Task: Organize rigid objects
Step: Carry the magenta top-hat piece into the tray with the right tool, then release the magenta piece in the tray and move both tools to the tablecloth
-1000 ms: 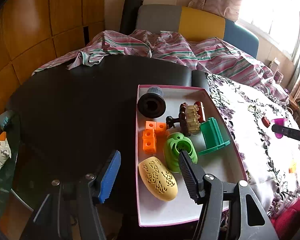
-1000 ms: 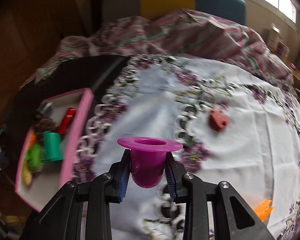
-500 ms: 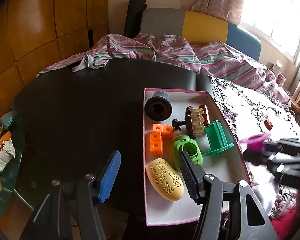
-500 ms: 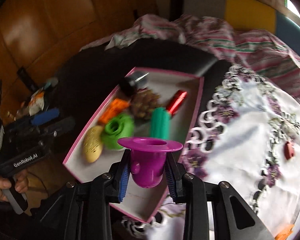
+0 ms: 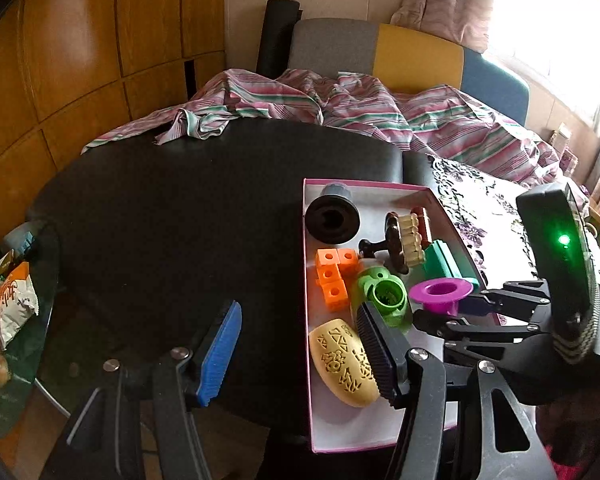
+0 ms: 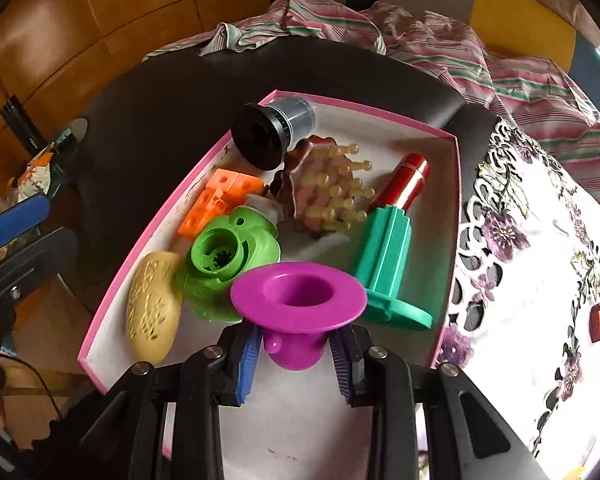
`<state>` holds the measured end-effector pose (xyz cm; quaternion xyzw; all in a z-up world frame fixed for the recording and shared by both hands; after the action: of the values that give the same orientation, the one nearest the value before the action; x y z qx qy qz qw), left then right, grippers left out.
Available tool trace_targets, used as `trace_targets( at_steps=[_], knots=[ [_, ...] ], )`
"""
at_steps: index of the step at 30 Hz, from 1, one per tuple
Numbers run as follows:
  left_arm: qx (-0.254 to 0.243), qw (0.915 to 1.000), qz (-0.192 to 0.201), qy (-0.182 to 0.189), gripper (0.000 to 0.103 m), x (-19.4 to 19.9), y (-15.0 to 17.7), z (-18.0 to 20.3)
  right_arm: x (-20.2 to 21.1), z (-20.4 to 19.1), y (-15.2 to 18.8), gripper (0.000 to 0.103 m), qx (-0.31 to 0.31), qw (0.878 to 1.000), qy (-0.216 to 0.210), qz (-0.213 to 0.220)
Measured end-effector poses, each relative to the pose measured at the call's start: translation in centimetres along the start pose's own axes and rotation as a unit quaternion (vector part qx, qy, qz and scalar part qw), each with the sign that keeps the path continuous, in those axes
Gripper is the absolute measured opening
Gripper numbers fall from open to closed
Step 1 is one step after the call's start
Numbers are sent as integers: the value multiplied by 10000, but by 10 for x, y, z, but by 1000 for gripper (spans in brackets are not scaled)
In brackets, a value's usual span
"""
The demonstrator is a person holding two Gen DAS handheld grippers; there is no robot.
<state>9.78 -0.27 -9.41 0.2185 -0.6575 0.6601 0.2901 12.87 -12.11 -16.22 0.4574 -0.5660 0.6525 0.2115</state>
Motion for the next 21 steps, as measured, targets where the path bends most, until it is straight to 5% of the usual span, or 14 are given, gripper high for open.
trace_targets(
  at_steps=[21],
  knots=[
    [-37,10000,47,-14,66,4,0,3,9,13,9,41,-341,9992,-150,-111]
  ],
)
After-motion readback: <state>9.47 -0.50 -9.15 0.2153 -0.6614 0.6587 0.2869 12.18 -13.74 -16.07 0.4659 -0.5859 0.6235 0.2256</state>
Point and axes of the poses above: each gripper's, at about its wrist camera, not at the fingertips, and x roughly against the way its jaws point, z to its right, y to its underside, the point moved 8 cm from there along -x, roughly the way its jaws point, and after that the axes turned 5 degrees about z, right-handed, at the moved point
